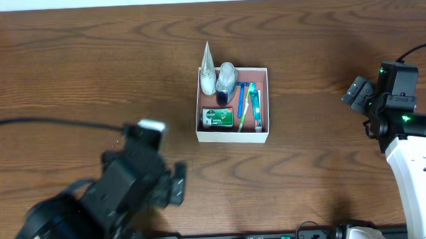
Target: Pack container
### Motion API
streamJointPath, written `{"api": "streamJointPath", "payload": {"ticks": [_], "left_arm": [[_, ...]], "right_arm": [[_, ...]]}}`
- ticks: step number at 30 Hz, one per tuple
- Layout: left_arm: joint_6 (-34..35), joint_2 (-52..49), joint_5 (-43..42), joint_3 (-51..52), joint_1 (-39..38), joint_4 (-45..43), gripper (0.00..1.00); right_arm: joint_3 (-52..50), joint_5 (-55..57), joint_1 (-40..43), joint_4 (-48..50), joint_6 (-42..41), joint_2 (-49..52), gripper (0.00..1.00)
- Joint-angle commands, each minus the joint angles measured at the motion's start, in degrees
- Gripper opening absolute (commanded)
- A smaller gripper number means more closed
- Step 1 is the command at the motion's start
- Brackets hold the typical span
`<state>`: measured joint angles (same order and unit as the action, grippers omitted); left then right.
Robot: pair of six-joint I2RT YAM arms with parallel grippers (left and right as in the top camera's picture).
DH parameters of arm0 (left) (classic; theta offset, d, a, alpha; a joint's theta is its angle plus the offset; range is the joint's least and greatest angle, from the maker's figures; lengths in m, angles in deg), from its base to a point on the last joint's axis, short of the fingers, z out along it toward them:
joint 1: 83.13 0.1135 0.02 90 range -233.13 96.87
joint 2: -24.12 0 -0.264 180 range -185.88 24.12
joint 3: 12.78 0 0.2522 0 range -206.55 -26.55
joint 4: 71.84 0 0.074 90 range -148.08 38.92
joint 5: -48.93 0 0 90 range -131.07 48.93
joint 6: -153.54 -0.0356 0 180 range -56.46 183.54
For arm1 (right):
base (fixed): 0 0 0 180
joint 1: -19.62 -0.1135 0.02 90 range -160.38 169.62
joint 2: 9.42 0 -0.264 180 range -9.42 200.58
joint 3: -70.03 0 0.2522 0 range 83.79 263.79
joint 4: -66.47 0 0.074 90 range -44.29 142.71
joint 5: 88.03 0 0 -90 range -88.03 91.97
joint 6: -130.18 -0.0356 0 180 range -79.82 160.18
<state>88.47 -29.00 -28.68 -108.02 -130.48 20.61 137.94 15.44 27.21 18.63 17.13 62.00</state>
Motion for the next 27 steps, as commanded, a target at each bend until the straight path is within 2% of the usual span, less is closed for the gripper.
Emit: {"api": "streamJointPath", "payload": {"ticks": [1, 4, 8, 13, 17, 21, 24, 27], "left_arm": [[5.35, 2.62, 0.13, 0.81, -0.15, 3.39, 0.98], [5.84, 5.16, 0.15, 4.83, 0.35, 2.05, 0.98], [5.79, 9.6, 0.35, 15.1, 5.92, -6.67, 0.98], [5.77, 16.81, 0.33, 33.62, 15.32, -26.08, 0.98], [5.79, 23.71, -0.09, 49.62, 22.16, -45.09, 0.98], [2.6, 31.78, -5.6, 63.14, 28.06, -60.46, 0.98], [-1.01, 36.89, -10.4, 68.89, 31.3, -66.23, 0.98], [-1.99, 41.0, -12.48, 72.15, 34.34, -67.69, 0.98]], "right_arm": [[0.17, 0.17, 0.26, -0.04, -0.7, 0.07, 0.99], [0.17, 0.17, 0.26, -0.04, -0.7, 0.07, 0.99], [0.17, 0.17, 0.26, -0.04, -0.7, 0.07, 0.99], [0.17, 0.17, 0.26, -0.04, -0.7, 0.07, 0.99], [0.17, 0.17, 0.26, -0.04, -0.7, 0.07, 0.99], [0.17, 0.17, 0.26, -0.04, -0.7, 0.07, 0.99], [0.17, 0.17, 0.26, -0.04, -0.7, 0.07, 0.99], [0.17, 0.17, 0.26, -0.04, -0.7, 0.07, 0.99]]}}
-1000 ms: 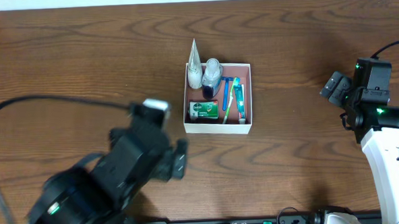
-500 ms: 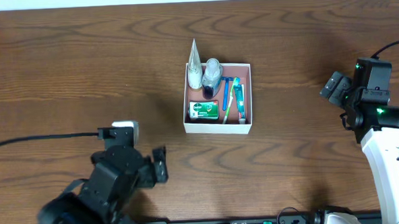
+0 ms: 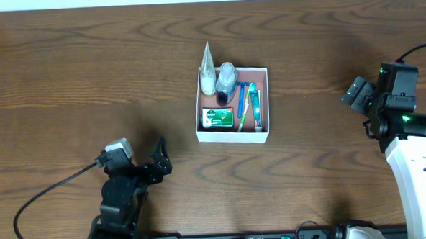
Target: Pack container
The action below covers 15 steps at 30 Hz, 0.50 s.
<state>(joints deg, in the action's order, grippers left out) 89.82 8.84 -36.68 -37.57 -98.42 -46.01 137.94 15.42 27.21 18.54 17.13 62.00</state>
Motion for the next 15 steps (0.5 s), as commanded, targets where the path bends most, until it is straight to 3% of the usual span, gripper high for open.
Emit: {"api": "streamJointPath", "payload": {"ticks": [1, 15], "left_arm": [[-3.37, 4.09, -4.63, 2.38, 3.13, -1.07, 0.98], [-4.72, 8.22, -5.49, 4.61, 14.56, -1.05, 0.98]], "right_arm": [[0.17, 0.2, 0.26, 0.04, -0.7, 0.07, 0.99], [0.17, 0.2, 0.26, 0.04, -0.7, 0.07, 0.99]]}}
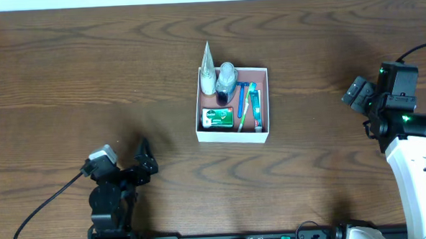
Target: Pack container
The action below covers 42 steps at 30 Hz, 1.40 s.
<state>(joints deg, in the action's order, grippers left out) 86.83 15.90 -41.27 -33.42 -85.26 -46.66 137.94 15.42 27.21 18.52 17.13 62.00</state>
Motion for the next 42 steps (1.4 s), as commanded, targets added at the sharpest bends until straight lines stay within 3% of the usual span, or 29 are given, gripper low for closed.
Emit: {"api": "streamJointPath", "payload": {"ticks": [1, 7, 14, 42], "left_arm": [[-1.88, 1.6, -0.9, 0.7, 1.9, -0.42, 0.98], [-2.27, 7.08, -1.42, 3.78, 5.07, -0.79, 0.98], [-8.72, 8.13, -4.15, 3.96, 5.92, -1.42, 0.98], [-8.68, 7.96, -3.65, 3.96, 5.92, -1.49, 0.98]], "right_arm": [[0.17, 0.2, 0.26, 0.07, -0.7, 0.07, 0.99], [0.17, 0.2, 0.26, 0.07, -0.7, 0.07, 0.99], [0.17, 0.2, 0.26, 0.07, -0.7, 0.07, 0.99], [0.17, 0.2, 0.26, 0.07, -0.7, 0.07, 0.99]]}}
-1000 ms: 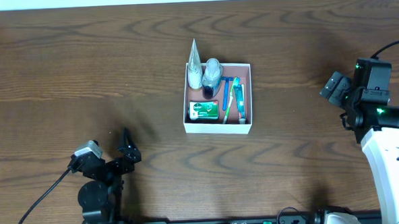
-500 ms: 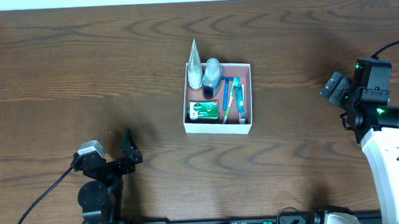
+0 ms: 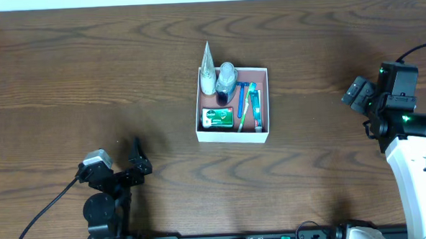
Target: Pack container
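Observation:
The white container [image 3: 232, 136] stands at the table's middle, its floor pinkish. Inside lie a green soap box [image 3: 219, 118], a green toothbrush [image 3: 244, 108] and a blue-handled brush [image 3: 255, 107]. A clear bottle with blue liquid [image 3: 226, 78] and a white cone-tipped tube [image 3: 208, 68] stand at its far end. My left gripper [image 3: 140, 157] sits low at the front left, far from the container, fingers apart and empty. At the right edge my right gripper [image 3: 357, 91] points left, its jaws foreshortened and unreadable.
A black cable [image 3: 41, 213] runs from the left arm toward the front left corner. A dark rail lines the front edge. Bare wooden tabletop [image 3: 88, 67] surrounds the container.
The left arm has drawn a little further back and left toward the front edge. Container, contents and right arm are unchanged.
The left arm was first raised high near the camera at the front left. It then stood lower with its gripper nearer the table's front left, then further back, and now sits folded by the front edge. The packed container and right arm stayed put.

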### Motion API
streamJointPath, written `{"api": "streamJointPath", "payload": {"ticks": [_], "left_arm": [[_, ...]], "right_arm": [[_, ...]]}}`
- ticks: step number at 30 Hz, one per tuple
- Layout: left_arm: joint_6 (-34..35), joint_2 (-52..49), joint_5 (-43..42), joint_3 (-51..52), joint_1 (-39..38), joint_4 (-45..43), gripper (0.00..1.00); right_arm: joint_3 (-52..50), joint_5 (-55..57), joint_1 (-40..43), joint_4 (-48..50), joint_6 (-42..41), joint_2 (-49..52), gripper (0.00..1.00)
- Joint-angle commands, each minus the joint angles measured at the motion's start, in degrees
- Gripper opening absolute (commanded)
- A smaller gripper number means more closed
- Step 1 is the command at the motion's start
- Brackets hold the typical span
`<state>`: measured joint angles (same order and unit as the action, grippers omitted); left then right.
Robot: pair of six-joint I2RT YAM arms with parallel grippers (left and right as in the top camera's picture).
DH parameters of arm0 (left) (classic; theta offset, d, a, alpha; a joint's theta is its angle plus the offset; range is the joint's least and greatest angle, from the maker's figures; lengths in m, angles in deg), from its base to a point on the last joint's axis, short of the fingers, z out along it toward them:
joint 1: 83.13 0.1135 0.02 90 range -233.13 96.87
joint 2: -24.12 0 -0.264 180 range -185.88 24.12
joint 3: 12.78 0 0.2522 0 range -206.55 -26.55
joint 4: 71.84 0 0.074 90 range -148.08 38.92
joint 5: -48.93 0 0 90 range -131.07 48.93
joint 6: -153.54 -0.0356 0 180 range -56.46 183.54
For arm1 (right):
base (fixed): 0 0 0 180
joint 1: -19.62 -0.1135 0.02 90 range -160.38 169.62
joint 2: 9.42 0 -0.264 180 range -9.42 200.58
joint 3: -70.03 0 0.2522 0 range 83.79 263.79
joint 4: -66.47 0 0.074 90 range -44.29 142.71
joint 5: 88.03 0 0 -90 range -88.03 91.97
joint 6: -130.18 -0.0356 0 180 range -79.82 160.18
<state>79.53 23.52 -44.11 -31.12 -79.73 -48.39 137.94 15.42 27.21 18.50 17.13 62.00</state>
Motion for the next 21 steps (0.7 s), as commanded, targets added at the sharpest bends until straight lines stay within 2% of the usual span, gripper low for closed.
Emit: {"api": "streamJointPath", "payload": {"ticks": [1, 10, 14, 21], "left_arm": [[-1.38, 0.33, -0.81, 1.66, 0.39, 0.24, 0.98], [-1.38, 0.33, -0.81, 1.66, 0.39, 0.24, 0.98], [-1.38, 0.33, -0.81, 1.66, 0.39, 0.24, 0.98], [-1.38, 0.33, -0.81, 1.66, 0.39, 0.24, 0.98]], "right_arm": [[0.17, 0.2, 0.26, 0.09, -0.7, 0.07, 0.99], [0.15, 0.13, 0.2, -0.33, -0.7, -1.11, 0.99], [0.15, 0.02, 0.22, -2.32, -0.7, -8.0, 0.99], [-1.68, 0.04, -0.24, -2.82, -0.48, -26.82, 0.99]]}}
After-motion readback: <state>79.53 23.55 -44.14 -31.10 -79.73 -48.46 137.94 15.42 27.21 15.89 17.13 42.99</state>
